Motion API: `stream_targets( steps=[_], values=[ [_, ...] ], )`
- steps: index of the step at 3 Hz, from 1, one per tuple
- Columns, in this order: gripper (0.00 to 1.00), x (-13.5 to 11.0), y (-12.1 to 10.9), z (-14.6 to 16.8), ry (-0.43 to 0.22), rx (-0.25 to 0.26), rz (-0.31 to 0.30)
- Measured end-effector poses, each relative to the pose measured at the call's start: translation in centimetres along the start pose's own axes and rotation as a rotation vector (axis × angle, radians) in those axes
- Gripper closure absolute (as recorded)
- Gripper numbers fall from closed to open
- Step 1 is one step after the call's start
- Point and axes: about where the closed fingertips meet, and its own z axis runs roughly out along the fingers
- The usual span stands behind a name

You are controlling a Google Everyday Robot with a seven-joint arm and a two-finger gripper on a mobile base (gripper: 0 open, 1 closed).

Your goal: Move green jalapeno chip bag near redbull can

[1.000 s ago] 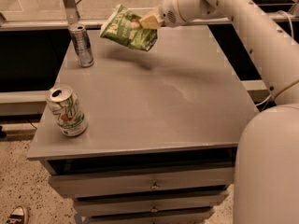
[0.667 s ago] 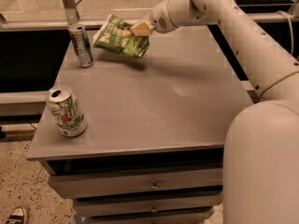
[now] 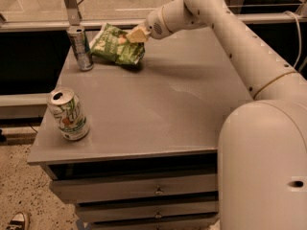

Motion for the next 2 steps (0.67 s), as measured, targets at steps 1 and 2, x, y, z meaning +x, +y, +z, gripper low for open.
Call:
stream_targets(
  steps=[1,2],
  values=[
    [0.54,0.37,-0.03,0.74,0.007,-0.007,0.012],
    [0.31,0.63,-0.28,0.99,0.011,-0.003,0.018]
  ],
)
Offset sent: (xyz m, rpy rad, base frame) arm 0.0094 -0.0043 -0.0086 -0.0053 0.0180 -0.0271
